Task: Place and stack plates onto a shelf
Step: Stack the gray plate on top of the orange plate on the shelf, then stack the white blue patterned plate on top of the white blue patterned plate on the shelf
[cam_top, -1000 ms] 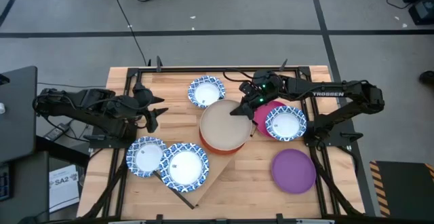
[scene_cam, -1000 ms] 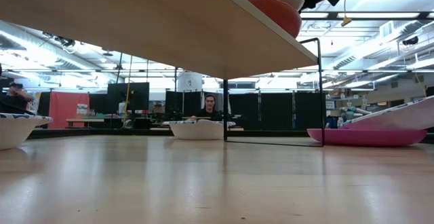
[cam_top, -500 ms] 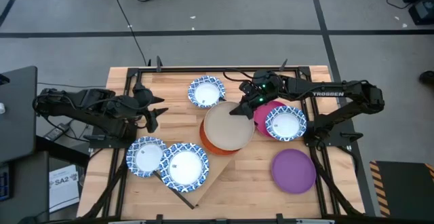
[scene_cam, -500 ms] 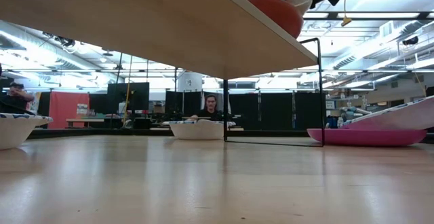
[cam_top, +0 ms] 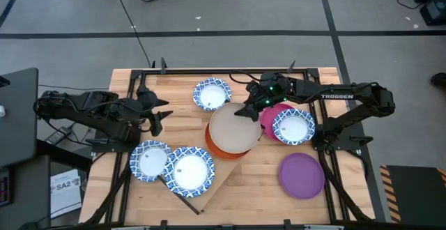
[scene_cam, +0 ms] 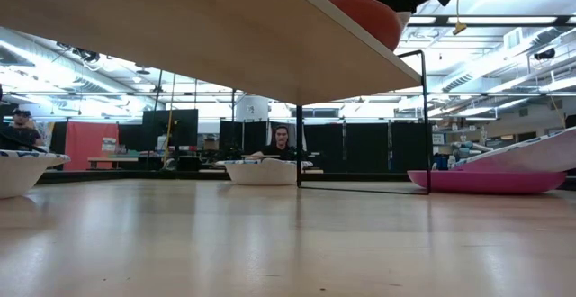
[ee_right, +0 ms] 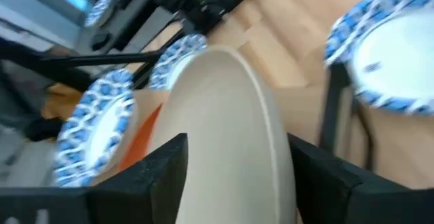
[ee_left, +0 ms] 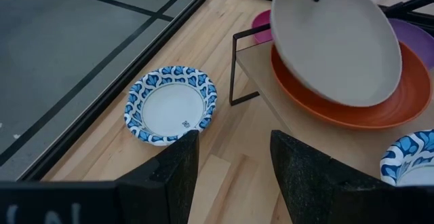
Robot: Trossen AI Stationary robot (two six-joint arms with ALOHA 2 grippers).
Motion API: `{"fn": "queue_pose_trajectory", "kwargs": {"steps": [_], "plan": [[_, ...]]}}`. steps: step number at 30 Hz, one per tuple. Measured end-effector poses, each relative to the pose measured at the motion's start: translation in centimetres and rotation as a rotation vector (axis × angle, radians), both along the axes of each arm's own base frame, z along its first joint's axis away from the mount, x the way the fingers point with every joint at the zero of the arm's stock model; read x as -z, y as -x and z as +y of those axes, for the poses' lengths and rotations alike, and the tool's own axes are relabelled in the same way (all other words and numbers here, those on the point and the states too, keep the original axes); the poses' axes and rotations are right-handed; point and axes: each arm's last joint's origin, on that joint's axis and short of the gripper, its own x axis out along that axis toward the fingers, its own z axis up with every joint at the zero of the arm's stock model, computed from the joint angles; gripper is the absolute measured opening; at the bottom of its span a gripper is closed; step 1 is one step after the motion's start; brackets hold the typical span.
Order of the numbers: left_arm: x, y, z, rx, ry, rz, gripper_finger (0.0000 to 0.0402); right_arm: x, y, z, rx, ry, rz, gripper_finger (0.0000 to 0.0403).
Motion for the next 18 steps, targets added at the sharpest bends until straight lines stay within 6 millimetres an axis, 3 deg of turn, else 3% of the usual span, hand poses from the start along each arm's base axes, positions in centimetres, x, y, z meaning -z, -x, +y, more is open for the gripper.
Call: {"fn": "queue_pose_trajectory", "kwargs": {"steps": [6,18], "plan": [[0.0,0.0,0.0,0.0,0.0,0.0,0.0189,-0.2,-0.1,-0.1,0.002,0.093,-0.032,0.0257],[0.0,0.0,0.0,0.0,0.0,0.0,0.0189,-2.2,-0.9,-0.2,-0.082,0.238,-0.263,0.0257]]}}
